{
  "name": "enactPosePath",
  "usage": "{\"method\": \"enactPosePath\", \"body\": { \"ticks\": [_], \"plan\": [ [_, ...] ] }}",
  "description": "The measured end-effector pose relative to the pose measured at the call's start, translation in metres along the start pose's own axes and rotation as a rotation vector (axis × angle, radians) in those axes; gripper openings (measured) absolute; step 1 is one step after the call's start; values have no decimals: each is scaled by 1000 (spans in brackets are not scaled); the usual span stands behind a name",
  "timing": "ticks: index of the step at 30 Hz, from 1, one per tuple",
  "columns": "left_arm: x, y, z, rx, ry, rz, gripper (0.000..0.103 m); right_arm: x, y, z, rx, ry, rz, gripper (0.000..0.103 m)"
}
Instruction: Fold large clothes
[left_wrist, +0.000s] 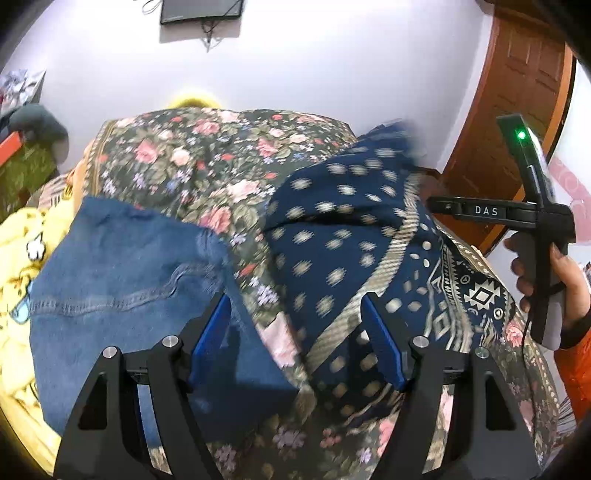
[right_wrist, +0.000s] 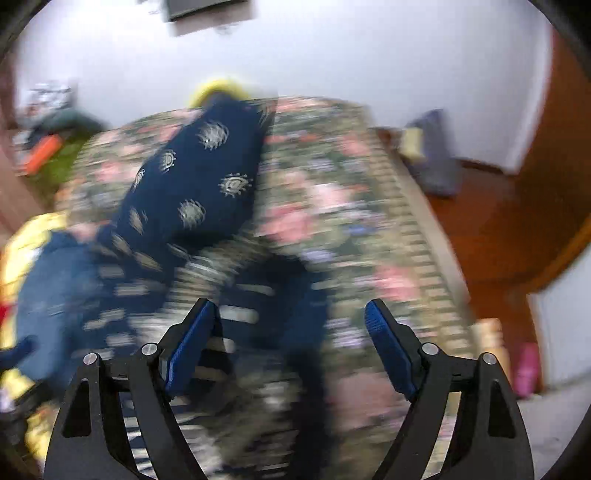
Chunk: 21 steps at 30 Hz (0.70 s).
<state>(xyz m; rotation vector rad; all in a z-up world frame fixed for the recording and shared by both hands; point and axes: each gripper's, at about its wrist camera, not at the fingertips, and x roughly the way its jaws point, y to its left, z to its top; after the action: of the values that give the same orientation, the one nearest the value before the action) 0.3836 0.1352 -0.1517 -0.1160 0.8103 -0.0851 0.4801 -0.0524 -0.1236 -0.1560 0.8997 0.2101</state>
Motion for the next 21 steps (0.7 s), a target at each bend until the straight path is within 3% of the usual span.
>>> {"method": "enactPosePath", "body": {
  "ticks": [1, 7, 10, 14, 21],
  "plan": [
    [4, -4, 3, 6, 4, 0, 72, -4, -5, -2, -7, -11, 0, 80],
    [31, -25, 12, 22, 48, -3, 72, -35, -10, -25, -48, -16, 232, 82],
    [44, -32, 6, 7, 98, -43, 72, -36, 1, -43, -102, 32, 307, 82],
    [40, -41, -10, 41, 99, -18, 73, -15, 7, -76, -157, 127, 309, 82],
    [19, -41, -38, 103, 122, -42, 79, -19, -19, -117, -133, 160, 334, 82]
  ]
}}
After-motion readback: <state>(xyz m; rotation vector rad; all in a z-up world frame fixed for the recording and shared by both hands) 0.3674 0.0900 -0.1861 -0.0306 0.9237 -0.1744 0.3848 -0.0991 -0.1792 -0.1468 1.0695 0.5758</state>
